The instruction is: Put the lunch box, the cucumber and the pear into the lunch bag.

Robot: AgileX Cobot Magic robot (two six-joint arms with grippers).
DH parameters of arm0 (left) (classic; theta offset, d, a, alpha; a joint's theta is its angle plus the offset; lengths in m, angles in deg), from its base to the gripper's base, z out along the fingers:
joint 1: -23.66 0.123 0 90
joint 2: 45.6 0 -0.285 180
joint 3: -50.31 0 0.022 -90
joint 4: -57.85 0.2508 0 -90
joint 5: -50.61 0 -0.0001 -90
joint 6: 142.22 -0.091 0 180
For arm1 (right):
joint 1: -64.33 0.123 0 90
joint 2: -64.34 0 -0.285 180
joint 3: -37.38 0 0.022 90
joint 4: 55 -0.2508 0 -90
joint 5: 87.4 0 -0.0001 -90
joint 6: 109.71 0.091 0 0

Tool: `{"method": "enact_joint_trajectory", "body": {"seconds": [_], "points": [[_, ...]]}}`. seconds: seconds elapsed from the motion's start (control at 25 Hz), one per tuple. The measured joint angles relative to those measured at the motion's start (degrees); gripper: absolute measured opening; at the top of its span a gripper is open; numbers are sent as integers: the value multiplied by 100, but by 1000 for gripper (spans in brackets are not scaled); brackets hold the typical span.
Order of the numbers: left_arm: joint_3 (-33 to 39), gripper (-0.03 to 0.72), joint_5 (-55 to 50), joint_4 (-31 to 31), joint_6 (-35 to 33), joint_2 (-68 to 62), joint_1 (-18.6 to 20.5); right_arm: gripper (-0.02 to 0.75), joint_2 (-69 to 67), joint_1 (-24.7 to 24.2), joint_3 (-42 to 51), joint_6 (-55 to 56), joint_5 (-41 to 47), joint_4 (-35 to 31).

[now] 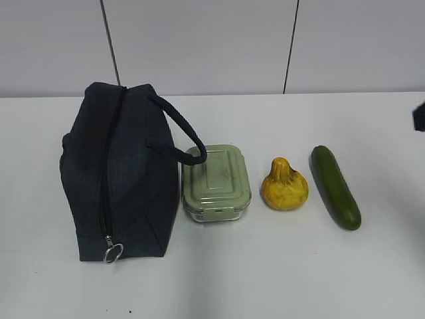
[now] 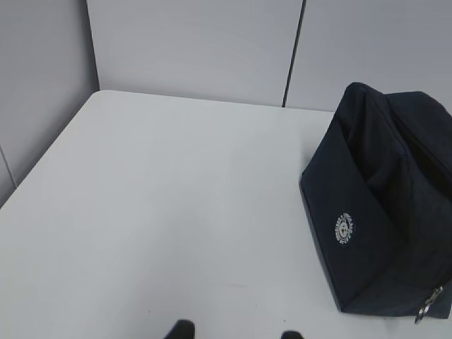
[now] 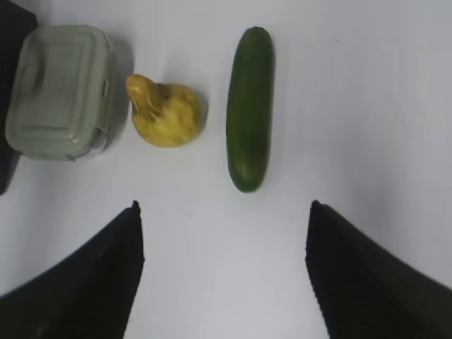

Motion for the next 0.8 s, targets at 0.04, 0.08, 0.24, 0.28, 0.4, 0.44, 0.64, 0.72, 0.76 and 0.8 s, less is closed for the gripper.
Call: {"method": "enact_joint_trajectory", "body": {"seconds": [0.04, 0.08, 0.24, 0.28, 0.4, 0.44, 0.64, 0.72, 0.76, 0.8], "points": [[0, 237, 0, 0, 0, 0, 0, 556, -316, 0, -193, -15, -32, -108], [0, 237, 0, 0, 0, 0, 0, 556, -629, 0, -382, -41, -42, -184], [0, 237, 0, 0, 0, 0, 0, 556, -1717, 0, -1015, -107, -79, -270], [0, 237, 0, 0, 0, 0, 0, 556, -1996, 0, -1171, -117, -93, -270], [0, 237, 0, 0, 0, 0, 0, 556, -2760, 0, -1639, -117, -93, -283], [0, 237, 0, 0, 0, 0, 0, 556, -3032, 0, -1818, -117, -58, -294], [0, 237, 0, 0, 0, 0, 0, 556, -4330, 109, -2791, -120, 248, -248], [0, 237, 0, 0, 0, 0, 0, 556, -4770, 223, -3185, -31, 457, -64], [0, 237, 0, 0, 0, 0, 0, 556, -4997, 284, -3395, 60, 592, 119], [0, 237, 0, 0, 0, 0, 0, 556, -5176, 329, -3563, 190, 715, 327]]}}
